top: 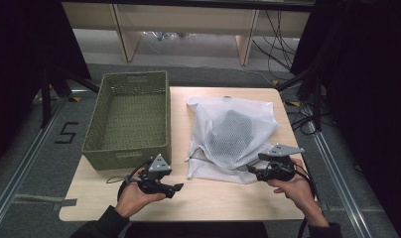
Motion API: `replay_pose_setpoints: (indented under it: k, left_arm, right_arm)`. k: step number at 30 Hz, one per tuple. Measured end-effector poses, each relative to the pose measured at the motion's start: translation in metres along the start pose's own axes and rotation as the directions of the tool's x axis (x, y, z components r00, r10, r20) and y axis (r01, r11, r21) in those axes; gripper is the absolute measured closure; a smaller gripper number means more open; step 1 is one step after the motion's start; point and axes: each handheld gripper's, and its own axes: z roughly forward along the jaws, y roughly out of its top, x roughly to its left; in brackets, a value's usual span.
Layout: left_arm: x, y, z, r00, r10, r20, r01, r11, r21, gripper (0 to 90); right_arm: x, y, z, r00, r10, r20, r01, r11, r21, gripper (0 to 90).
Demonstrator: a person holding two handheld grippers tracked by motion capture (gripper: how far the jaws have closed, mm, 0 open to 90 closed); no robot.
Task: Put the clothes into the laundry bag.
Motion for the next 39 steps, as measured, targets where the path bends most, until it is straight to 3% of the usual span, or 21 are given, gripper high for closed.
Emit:
replay_pose_setpoints:
  k: [3,12,13,16,24,27,30,39]
  left_arm:
    - [-0.001,-0.004,-0.001,0.9999,0.010,-0.009,-0.010,0.9999,0.009,28.7]
    - [-0.013,-0.009,-0.005,0.9999,0.014,-0.003,-0.014,0.9998,-0.016,21.3]
    - [-0.013,-0.010,-0.006,0.9998,0.017,-0.007,-0.017,0.9998,-0.014,20.7]
    - [-0.015,-0.012,-0.008,0.9998,0.020,-0.005,-0.020,0.9996,-0.018,21.3]
    - [-0.022,-0.015,-0.010,0.9996,0.024,0.014,-0.024,0.9997,-0.011,22.9]
    - [-0.019,-0.015,-0.010,0.9996,0.027,-0.004,-0.027,0.9996,-0.005,22.9]
    - [-0.017,-0.016,-0.009,0.9998,0.020,-0.007,-0.020,0.9998,-0.005,22.9]
    - [-0.015,-0.016,-0.008,0.9997,0.021,-0.012,-0.021,0.9998,0.004,23.2]
  right_arm:
    - [0.004,-0.004,-0.004,0.9997,0.024,-0.003,-0.024,1.000,0.006,33.1]
    - [0.010,-0.016,-0.010,0.9998,-0.005,-0.020,0.006,1.000,0.009,32.7]
    - [0.013,-0.017,-0.011,0.9997,0.009,-0.021,-0.009,1.000,0.014,32.7]
    - [0.014,-0.020,-0.013,0.9996,-0.011,-0.025,0.011,1.000,0.008,32.6]
    - [0.020,-0.026,-0.020,0.9995,-0.004,-0.030,0.004,1.000,0.016,32.5]
    - [0.020,-0.029,-0.019,0.9994,-0.015,-0.031,0.015,0.999,0.028,32.5]
    - [0.020,-0.031,-0.017,0.9993,0.005,-0.036,-0.003,0.999,0.044,32.5]
    - [0.019,-0.031,-0.016,0.9994,-0.008,-0.033,0.009,0.999,0.041,32.5]
